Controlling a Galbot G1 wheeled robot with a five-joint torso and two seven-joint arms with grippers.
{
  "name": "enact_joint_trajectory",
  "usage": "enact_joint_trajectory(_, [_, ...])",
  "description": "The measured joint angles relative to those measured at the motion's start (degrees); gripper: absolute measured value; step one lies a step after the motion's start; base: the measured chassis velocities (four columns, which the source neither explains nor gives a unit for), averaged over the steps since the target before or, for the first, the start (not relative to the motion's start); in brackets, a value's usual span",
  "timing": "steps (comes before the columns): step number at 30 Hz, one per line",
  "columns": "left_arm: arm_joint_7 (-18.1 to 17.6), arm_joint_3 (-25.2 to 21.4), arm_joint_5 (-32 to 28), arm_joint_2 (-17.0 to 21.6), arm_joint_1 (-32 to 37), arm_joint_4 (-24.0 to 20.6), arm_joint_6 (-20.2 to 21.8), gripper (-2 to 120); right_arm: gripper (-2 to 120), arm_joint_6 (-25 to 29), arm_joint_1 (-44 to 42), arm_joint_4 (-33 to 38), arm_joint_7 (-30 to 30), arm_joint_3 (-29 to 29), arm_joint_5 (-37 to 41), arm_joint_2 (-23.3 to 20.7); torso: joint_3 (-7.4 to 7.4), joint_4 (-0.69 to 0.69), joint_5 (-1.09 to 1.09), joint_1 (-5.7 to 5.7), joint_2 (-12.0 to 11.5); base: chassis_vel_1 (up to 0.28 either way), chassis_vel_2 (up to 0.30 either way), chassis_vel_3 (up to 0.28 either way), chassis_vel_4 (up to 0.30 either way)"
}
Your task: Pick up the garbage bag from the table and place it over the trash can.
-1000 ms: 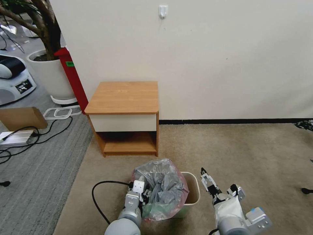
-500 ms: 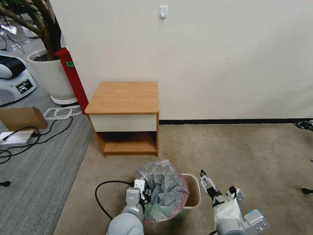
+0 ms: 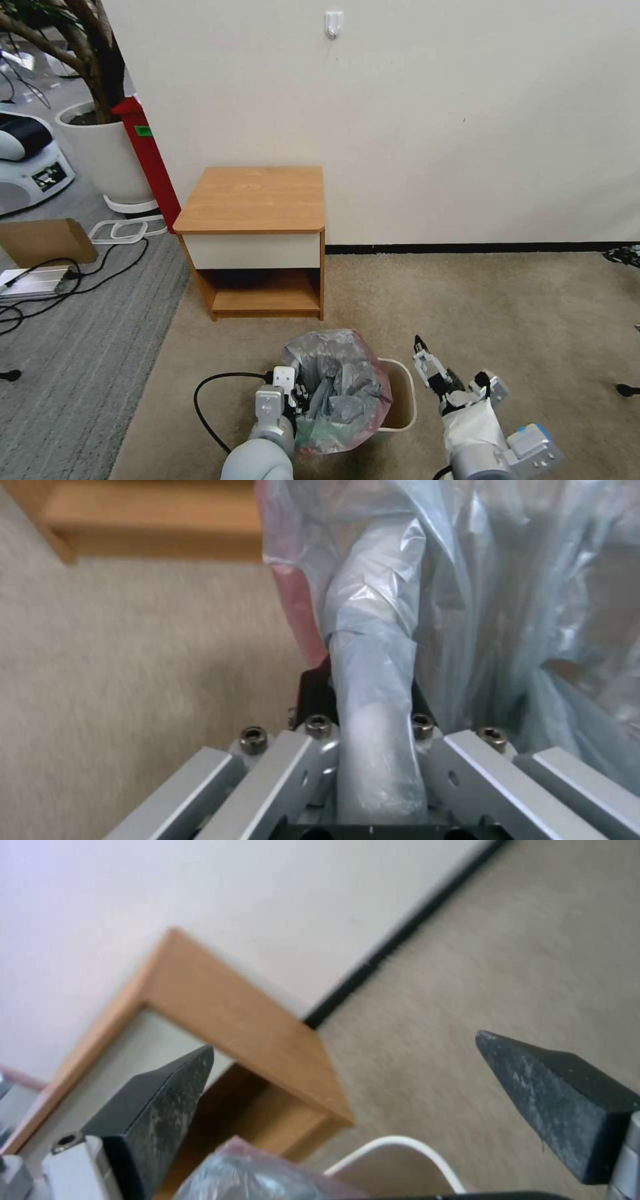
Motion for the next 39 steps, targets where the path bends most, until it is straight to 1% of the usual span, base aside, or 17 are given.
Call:
enact_joint_trajectory(1, [0.3,-0.24,0.39,0.05,0.29,-0.35,-0.9,3,100,-0.23,-0.55,0.56,-1.46,0.01,-1.16,-0.3,0.0,0.0,0.0,0.0,0.0,0.0,0.0,0.0,0.0])
enact_joint_trajectory(3, [0.71,-0.48,0.72,0.05,0.57,-0.81,-1.38,3,100,-0.48,-1.01,1.12,-2.48,-0.19,-2.23,-0.55,0.0,0.0,-0.01,0.0,0.0,0.0,0.0,0.0,0.0])
enact_joint_trajectory(6, [2.05,-1.5,1.67,0.06,1.53,-2.82,-2.27,3,100,-1.02,-2.13,2.03,-6.56,-1.62,-7.01,-1.39,0.0,0.0,0.0,0.0,0.0,0.0,0.0,0.0,0.0])
enact_joint_trajectory(7, [2.05,-1.5,1.67,0.06,1.53,-2.82,-2.27,3,100,-1.02,-2.13,2.03,-6.56,-1.62,-7.01,-1.39,0.0,0.0,0.0,0.0,0.0,0.0,0.0,0.0,0.0])
enact_joint_trajectory(8, [2.76,-1.79,1.93,0.19,1.86,-3.8,-2.98,3,100,-1.04,-1.95,1.49,-9.44,-2.27,-10.35,-2.03,0.0,0.0,0.0,0.0,0.0,0.0,0.0,0.0,0.0])
enact_joint_trajectory(10, [3.77,-2.0,2.18,0.43,2.13,-4.65,-3.81,3,100,-1.1,-1.15,0.41,-11.77,-4.05,-14.18,-2.96,0.0,0.01,0.02,0.0,0.0,0.0,0.0,0.0,0.0])
enact_joint_trajectory(11, [3.77,-2.0,2.18,0.43,2.13,-4.65,-3.81,3,100,-1.1,-1.15,0.41,-11.77,-4.05,-14.18,-2.96,0.0,0.01,0.02,0.0,0.0,0.0,0.0,0.0,0.0])
enact_joint_trajectory(13, [5.05,-2.35,3.25,0.75,2.43,-5.27,-5.39,3,100,-1.82,-0.29,-0.53,-12.23,-6.42,-16.68,-3.5,0.0,0.01,0.01,0.0,0.0,0.0,0.0,0.0,0.0])
enact_joint_trajectory(16, [6.08,-2.84,4.32,1.03,2.98,-6.26,-6.55,3,100,-2.11,0.23,-1.42,-12.23,-7.72,-18.66,-3.55,0.0,0.01,0.02,0.0,0.0,0.0,0.0,0.0,0.0])
enact_joint_trajectory(19, [6.79,-3.04,4.91,1.23,3.48,-7.46,-7.06,3,100,-2.32,0.67,-1.75,-12.19,-8.48,-19.21,-3.45,-0.01,0.01,0.01,0.0,0.0,0.0,0.0,0.0,0.0])
enact_joint_trajectory(21, [7.57,-3.03,6.37,1.34,3.75,-7.99,-7.8,3,100,-2.65,1.36,-2.3,-11.93,-9.19,-19.25,-3.31,-0.01,0.01,0.01,0.0,-0.01,0.0,0.0,0.0,0.0])
enact_joint_trajectory(30, [9.3,-2.36,10.12,1.67,4.48,-9.54,-9.32,3,100,-2.68,2.33,-3.14,-11.13,-8.83,-19.67,-2.77,-0.01,0.01,0.01,0.0,0.0,0.0,0.0,0.0,0.0])
enact_joint_trajectory(34, [10.12,-2.53,11.54,1.88,4.97,-9.68,-10.73,3,100,-2.77,2.92,-3.27,-10.33,-8.73,-19.78,-2.26,-0.01,0.01,0.01,0.0,0.0,0.0,0.0,0.0,0.0])
enact_joint_trajectory(39, [12.23,-3.14,14.54,2.21,5.4,-9.9,-13.46,3,100,-2.83,3.5,-3.63,-9.5,-8.66,-20.24,-1.76,-0.01,0.01,0.01,0.0,0.0,0.0,0.0,0.0,0.0])
